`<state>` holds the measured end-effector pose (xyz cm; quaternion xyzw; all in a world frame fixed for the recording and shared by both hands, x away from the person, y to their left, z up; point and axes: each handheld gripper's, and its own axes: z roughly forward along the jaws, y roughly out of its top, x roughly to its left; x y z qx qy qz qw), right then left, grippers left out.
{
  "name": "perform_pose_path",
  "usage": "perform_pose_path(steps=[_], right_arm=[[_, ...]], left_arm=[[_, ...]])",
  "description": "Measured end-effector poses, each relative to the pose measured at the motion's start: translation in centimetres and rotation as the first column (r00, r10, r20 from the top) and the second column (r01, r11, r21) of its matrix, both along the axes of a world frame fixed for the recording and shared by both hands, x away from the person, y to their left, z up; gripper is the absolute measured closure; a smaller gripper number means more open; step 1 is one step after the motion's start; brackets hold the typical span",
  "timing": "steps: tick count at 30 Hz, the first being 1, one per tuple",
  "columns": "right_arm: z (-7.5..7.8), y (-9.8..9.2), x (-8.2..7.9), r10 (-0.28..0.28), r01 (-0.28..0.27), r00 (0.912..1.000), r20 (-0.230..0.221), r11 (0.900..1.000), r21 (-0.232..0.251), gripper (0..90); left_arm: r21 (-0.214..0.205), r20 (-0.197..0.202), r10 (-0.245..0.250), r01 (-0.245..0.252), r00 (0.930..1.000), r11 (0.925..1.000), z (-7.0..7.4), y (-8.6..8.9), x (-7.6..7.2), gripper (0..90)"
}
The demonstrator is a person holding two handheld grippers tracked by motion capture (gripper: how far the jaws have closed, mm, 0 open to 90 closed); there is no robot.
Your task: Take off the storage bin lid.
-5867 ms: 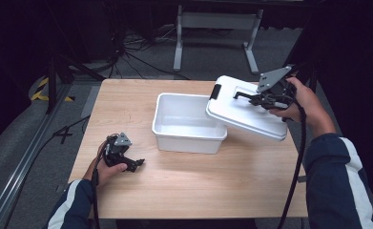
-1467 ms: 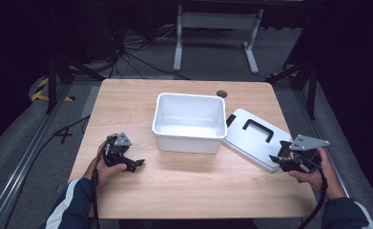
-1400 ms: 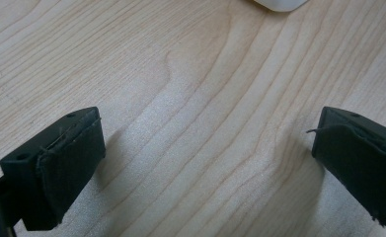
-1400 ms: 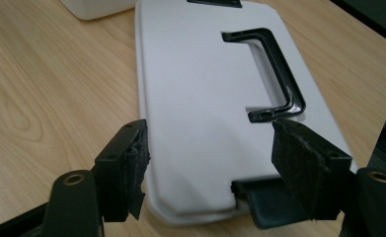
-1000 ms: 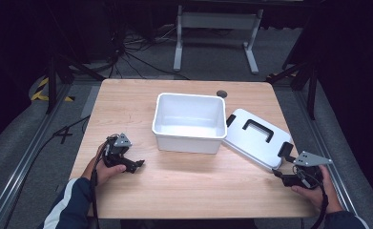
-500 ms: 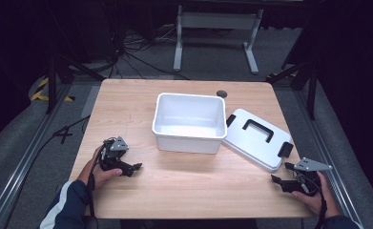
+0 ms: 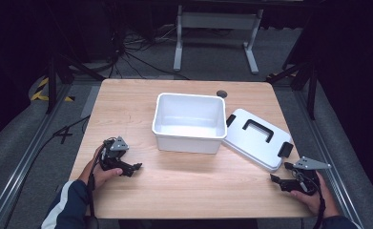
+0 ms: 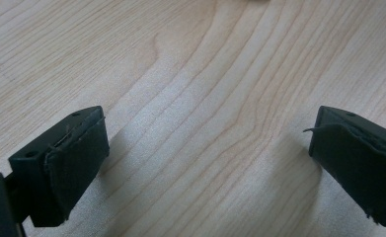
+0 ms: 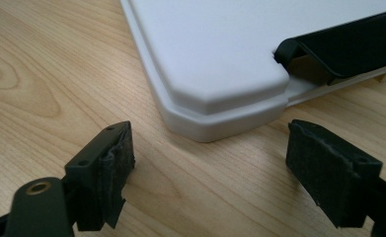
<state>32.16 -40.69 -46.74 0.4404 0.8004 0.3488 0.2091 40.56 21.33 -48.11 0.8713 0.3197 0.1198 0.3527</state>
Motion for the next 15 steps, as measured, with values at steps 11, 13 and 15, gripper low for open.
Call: perform_pose_path(steps=[11, 13, 15], right_arm=[[-0.03, -0.10, 0.08, 0.014, -0.014, 0.9999, 0.002, 0.9999, -0.001, 18.9], [-0.03, -0.11, 0.09, 0.016, -0.016, 0.9999, 0.002, 0.9999, -0.001, 18.9], [-0.03, -0.11, 0.10, 0.017, -0.017, 0.9999, 0.002, 0.9999, 0.000, 18.9]], left_arm=[[0.004, 0.007, -0.007, 0.007, 1.0000, 1.0000, 0.00, 0.04, 0.12, 1.8], [0.004, 0.007, -0.007, 0.007, 0.9999, 1.0000, 0.00, 0.04, 0.12, 1.8], [0.002, 0.002, -0.008, 0.008, 1.0000, 1.0000, -0.01, 0.04, 0.10, 1.8]])
